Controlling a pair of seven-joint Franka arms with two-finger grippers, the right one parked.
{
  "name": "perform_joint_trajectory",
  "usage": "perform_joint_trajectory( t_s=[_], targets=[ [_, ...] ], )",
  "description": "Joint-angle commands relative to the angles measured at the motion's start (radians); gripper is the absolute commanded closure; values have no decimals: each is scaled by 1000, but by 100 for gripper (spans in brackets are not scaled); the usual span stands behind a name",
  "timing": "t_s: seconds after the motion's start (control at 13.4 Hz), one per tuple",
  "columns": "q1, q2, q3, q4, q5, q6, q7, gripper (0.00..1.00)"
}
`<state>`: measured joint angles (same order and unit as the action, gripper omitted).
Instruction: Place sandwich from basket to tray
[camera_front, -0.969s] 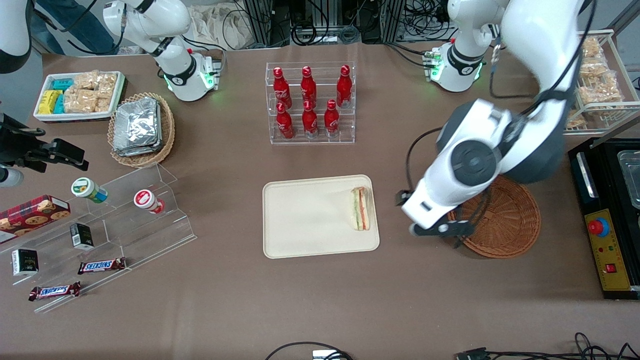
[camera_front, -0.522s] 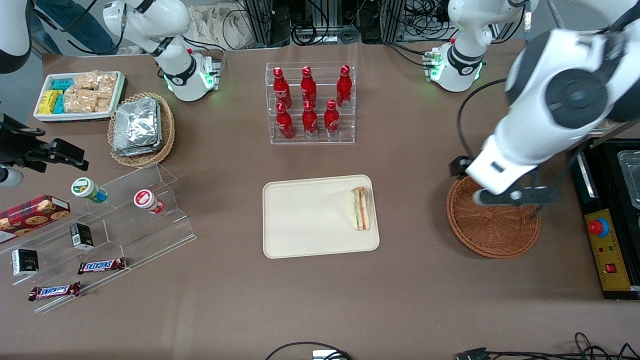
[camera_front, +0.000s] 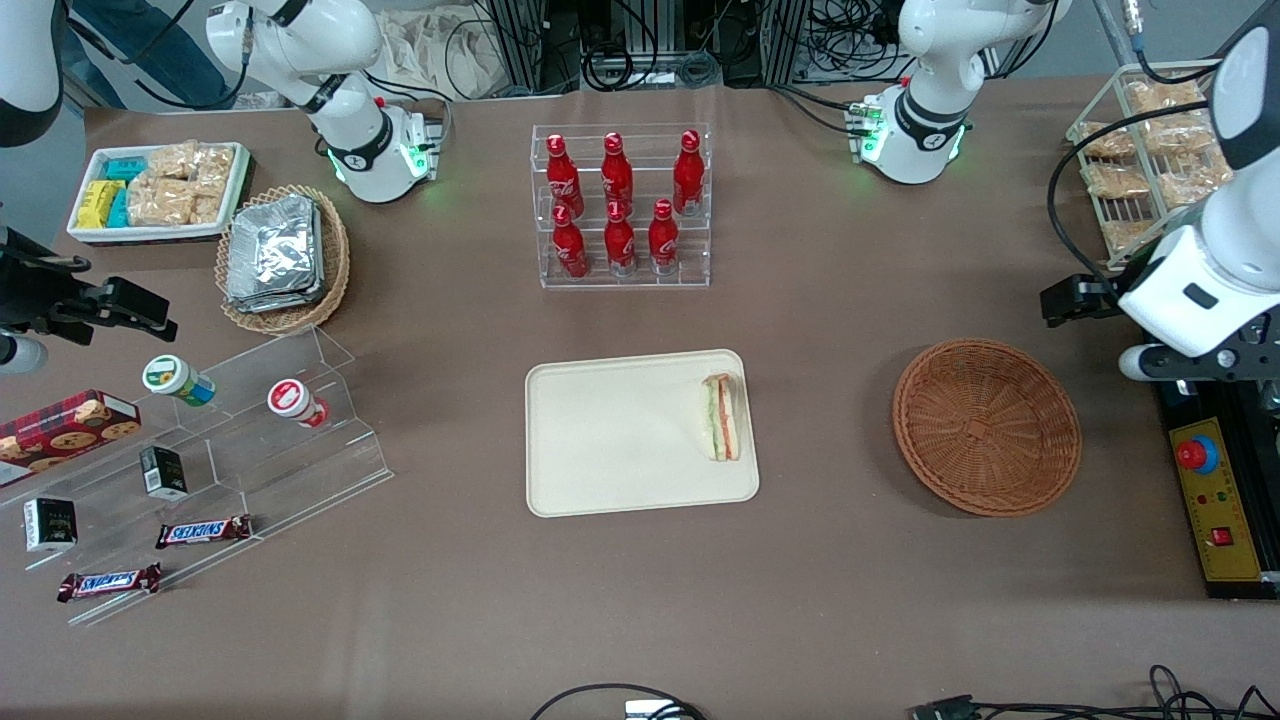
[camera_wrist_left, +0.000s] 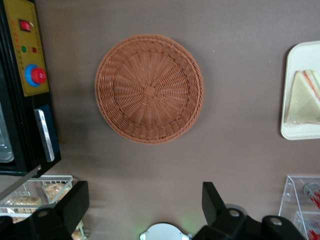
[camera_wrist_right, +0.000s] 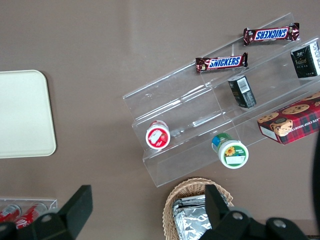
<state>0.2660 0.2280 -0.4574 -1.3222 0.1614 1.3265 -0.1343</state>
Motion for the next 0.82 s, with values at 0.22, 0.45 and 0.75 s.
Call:
perform_joint_trajectory(
  t_s=[0.22,0.45,0.75],
  targets=[
    [38,-84,-7,-114,-37,-4,21,0],
    [59,-111,-6,-158,-39,5,53,0],
    [17,-173,66,-221,-65,48,105,0]
  ],
)
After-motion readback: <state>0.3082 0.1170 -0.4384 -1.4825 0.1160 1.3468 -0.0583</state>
